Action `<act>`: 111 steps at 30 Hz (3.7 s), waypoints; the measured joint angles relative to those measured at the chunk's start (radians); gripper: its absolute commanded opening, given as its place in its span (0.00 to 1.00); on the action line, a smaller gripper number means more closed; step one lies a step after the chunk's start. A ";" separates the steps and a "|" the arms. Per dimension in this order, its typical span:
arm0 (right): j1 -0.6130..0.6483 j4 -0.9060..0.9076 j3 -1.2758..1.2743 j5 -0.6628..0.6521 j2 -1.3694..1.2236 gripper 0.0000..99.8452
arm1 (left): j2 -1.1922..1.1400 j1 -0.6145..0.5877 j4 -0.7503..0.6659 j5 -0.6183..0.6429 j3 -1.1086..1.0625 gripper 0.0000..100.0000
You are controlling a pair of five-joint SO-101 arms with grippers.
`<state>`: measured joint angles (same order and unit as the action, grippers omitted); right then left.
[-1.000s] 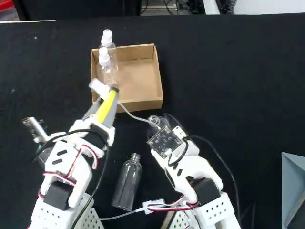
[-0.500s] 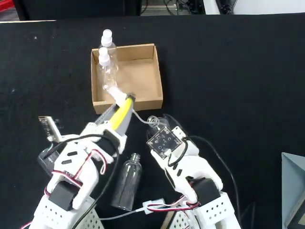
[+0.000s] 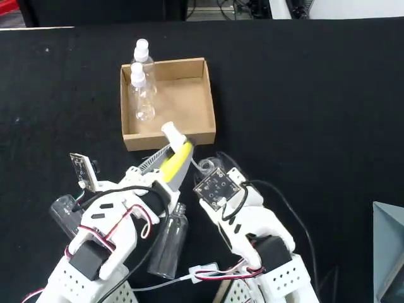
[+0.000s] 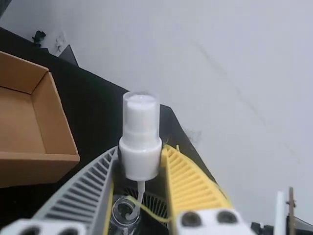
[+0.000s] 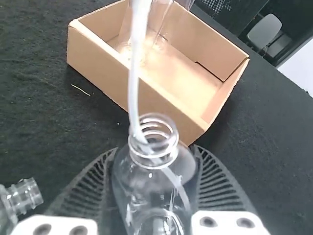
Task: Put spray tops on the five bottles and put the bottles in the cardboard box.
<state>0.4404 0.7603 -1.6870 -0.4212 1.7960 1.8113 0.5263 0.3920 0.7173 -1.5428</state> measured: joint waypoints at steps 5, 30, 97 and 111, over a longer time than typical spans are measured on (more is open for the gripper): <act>0.002 0.000 0.000 0.000 0.000 0.11 | 0.003 0.006 0.041 -0.003 0.003 0.13; 0.002 0.000 0.000 0.058 0.000 0.11 | 0.002 0.031 0.175 -0.037 0.069 0.21; -0.014 0.000 0.000 0.347 0.000 0.12 | 0.005 -0.835 0.175 -0.158 -0.115 0.21; -0.014 0.000 0.000 0.347 0.000 0.12 | 0.005 -0.835 0.224 -0.288 -0.130 0.21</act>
<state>0.4266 0.7603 -1.6870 -0.0744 1.7960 1.8159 -0.3084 0.6160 0.4289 -1.6732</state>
